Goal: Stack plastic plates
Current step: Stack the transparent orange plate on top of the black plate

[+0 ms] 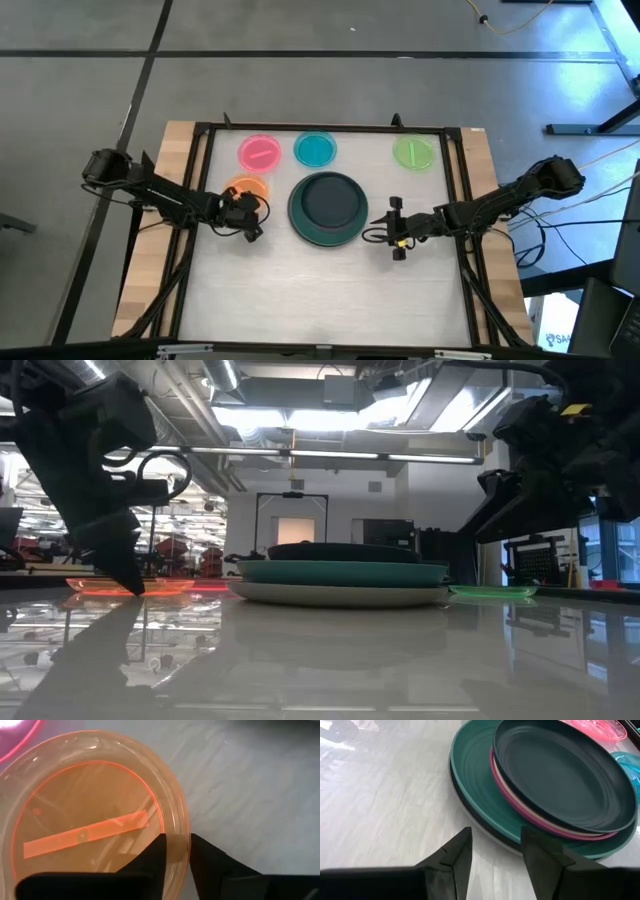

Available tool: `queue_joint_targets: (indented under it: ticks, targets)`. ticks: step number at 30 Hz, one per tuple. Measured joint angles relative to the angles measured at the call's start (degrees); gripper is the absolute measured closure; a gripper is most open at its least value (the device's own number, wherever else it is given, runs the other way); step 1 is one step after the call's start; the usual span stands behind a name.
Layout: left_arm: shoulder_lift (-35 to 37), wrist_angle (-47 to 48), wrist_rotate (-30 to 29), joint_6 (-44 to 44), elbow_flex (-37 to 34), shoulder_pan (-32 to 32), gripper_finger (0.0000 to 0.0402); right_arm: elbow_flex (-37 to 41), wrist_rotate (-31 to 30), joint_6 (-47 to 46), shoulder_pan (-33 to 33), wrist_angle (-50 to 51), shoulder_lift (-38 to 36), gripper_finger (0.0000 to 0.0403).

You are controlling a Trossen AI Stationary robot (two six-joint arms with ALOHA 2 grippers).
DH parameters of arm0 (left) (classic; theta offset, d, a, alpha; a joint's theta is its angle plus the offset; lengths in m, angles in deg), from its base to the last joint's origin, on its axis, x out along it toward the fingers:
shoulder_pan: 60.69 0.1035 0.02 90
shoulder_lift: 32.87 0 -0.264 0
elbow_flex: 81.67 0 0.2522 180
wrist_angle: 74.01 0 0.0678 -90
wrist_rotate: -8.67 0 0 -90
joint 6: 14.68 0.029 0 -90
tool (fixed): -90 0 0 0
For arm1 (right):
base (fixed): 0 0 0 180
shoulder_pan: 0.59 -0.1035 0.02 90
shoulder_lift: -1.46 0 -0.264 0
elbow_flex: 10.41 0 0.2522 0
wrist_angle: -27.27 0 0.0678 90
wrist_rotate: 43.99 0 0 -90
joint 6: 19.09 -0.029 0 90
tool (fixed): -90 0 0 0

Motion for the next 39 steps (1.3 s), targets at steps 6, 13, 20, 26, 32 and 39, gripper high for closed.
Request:
queue_joint_targets:
  ticks: [6, 13, 20, 26, 32, 39]
  targets:
    - [-0.04, 0.07, -0.67, 0.14, 0.01, -0.07, 0.0391, 0.00, -0.03, 0.00, 0.00, 0.00, 0.00, 0.0244]
    - [-0.15, 0.54, 0.28, 4.10, 5.94, -0.17, 0.0396, 0.00, -0.07, 0.02, 0.00, -0.02, 0.00, 0.0244]
    - [-0.15, 0.17, -1.77, 11.34, 16.18, -0.17, 0.0398, 0.00, -0.07, 0.02, 0.00, 0.00, 0.00, 0.0244]
    - [-0.13, -9.97, -2.98, 20.04, 20.51, -0.17, 0.0398, 0.00, -0.07, 0.02, 0.00, 0.02, 0.00, 0.0244]
    - [-1.13, -22.98, -2.83, 27.58, 20.58, -0.11, 0.0397, 0.00, -0.07, 0.02, 0.00, 0.02, 0.00, 0.0244]
    - [-8.06, -37.61, 2.66, 33.36, 20.65, 0.69, 0.0397, 0.00, -0.07, 0.02, 0.00, -0.01, -0.02, 0.0244]
